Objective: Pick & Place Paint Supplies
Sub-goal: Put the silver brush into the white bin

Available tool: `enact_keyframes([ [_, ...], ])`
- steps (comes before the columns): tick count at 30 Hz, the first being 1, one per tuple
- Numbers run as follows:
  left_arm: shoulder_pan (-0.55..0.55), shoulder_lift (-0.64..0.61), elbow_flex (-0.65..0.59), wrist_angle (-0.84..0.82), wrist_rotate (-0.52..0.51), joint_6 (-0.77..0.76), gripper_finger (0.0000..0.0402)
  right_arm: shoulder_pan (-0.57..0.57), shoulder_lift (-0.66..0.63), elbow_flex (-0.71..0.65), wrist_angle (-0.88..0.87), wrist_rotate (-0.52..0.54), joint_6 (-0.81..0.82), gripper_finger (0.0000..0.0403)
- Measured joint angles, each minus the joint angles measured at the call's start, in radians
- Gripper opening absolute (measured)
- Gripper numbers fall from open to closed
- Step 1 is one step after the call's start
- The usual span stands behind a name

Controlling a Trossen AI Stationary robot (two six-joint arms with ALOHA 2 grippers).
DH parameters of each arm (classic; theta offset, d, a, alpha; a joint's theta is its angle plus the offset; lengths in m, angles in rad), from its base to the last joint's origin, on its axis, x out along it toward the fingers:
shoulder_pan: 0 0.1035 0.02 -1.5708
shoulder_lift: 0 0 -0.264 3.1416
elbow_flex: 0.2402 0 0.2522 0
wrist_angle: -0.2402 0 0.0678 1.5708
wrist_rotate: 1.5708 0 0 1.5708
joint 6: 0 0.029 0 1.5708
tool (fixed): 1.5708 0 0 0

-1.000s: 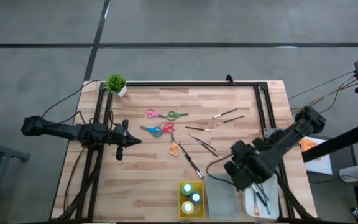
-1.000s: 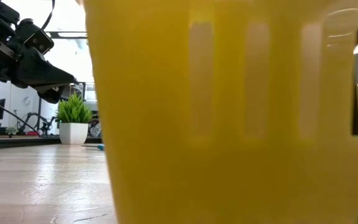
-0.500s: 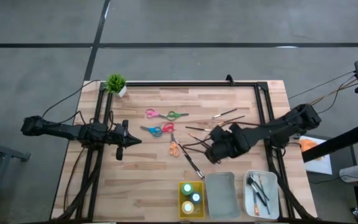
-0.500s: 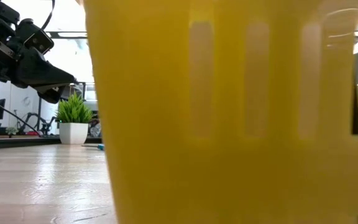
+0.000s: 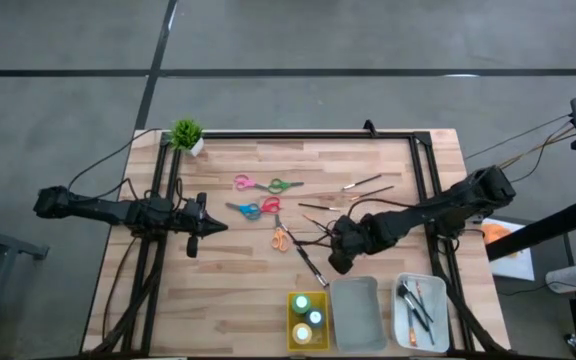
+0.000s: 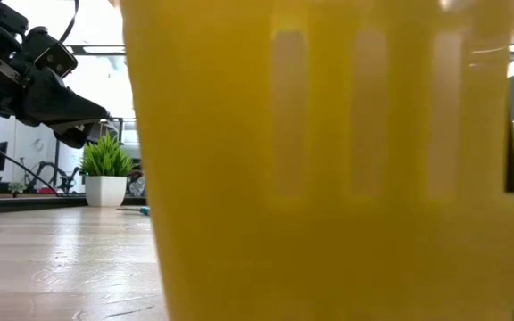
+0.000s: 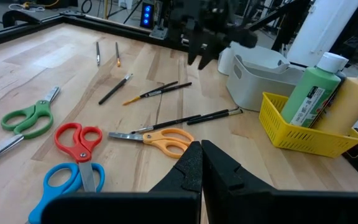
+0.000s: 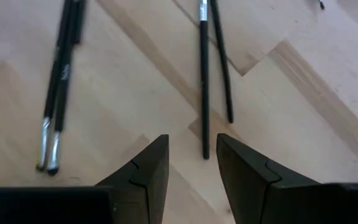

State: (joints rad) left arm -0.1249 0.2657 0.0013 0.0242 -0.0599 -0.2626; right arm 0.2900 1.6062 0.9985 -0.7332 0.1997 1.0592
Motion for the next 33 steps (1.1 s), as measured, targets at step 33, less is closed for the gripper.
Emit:
enact_keyframes([
  [33, 0.0, 0.0, 0.0, 0.0, 0.0, 0.0, 0.0, -0.099, 0.169, -0.021, 0.12, -0.066, -0.058, 0.0132],
])
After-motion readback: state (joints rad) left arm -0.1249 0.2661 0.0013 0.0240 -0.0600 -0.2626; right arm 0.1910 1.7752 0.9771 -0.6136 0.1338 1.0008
